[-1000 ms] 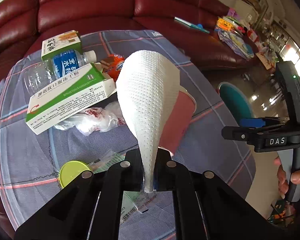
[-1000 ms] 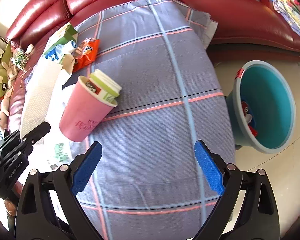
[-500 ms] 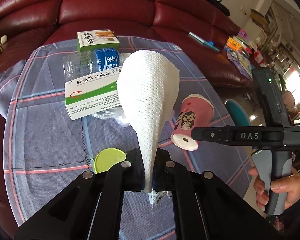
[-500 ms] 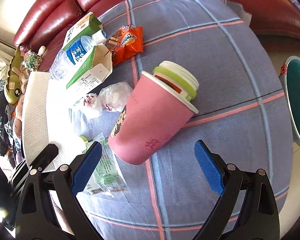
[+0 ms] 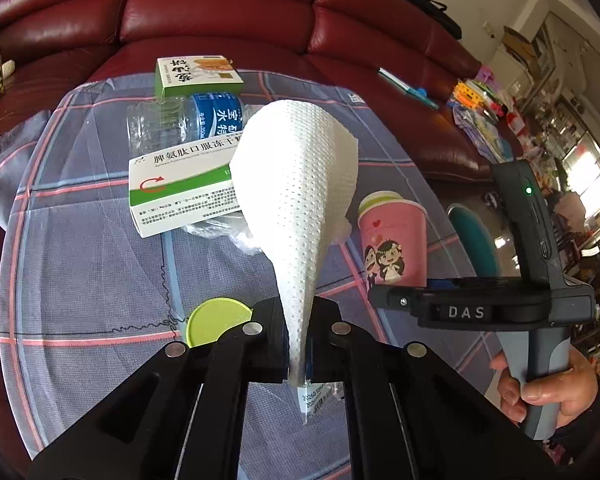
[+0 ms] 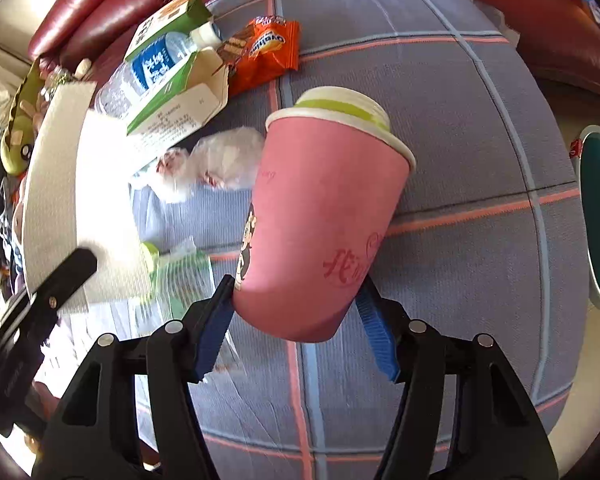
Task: Collect trash
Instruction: 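Grasp the pink paper cup with the right gripper while the left holds the towel, then lift the pink cup with the right gripper and carry it and the towel over the teal bucket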
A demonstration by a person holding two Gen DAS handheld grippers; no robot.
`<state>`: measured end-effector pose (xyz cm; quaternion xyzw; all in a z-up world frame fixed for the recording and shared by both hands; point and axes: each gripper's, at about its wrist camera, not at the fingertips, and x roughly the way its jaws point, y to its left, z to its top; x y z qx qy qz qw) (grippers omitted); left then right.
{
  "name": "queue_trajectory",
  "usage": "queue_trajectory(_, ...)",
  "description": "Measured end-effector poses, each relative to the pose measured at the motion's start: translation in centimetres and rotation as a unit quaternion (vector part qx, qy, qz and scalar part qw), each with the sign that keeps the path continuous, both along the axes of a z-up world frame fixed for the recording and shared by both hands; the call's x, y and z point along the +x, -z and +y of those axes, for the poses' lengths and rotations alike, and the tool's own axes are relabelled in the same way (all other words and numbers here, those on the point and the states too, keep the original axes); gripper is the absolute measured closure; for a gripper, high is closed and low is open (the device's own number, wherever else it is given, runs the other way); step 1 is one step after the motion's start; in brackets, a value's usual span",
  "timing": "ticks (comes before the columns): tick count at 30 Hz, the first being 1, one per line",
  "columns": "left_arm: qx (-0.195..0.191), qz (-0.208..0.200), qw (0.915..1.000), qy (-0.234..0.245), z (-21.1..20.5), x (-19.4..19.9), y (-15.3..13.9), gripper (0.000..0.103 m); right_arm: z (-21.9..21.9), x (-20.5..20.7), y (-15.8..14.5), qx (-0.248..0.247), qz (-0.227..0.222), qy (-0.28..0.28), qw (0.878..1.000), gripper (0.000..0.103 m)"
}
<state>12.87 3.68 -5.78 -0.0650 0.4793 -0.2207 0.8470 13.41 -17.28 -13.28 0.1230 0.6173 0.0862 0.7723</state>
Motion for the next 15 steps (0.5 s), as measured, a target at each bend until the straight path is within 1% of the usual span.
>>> queue_trajectory(4,-0.005,-0.001,1.0,0.008,-1.2,-0.3,-0.1,0.098,-1.5,-2.2,-0.8,-0.031,-0.012,-0.024,0.999,0.049)
queue_trajectory(7,-0.003,-0.003,0.9999,0.017,-2.4,-0.9,-0.4,0.098,-3.2,-3.6,-1.2,-0.035,-0.015,-0.027,0.999,0.049)
queue_trajectory(9,-0.001,-0.005,0.9997,0.022,-3.1,-1.3,-0.6,0.098,-4.0,-4.4,-1.1,-0.031,-0.008,-0.036,0.999,0.049)
queue_trajectory(11,0.0,-0.007,0.9996,0.027,-3.8,-1.7,-0.8,0.098,-4.7,-5.4,-1.0,-0.046,-0.012,-0.038,0.998,0.049)
queue_trajectory(13,0.003,-0.008,0.9995,0.032,-4.5,-2.1,-1.0,0.098,-5.8,-6.3,-1.1,-0.046,-0.015,-0.035,0.998,0.053)
queue_trajectory(15,0.005,-0.009,0.9993,0.035,-5.0,-2.4,-1.2,0.098,-6.4,-6.9,-1.8,-0.052,-0.028,-0.038,0.998,0.053)
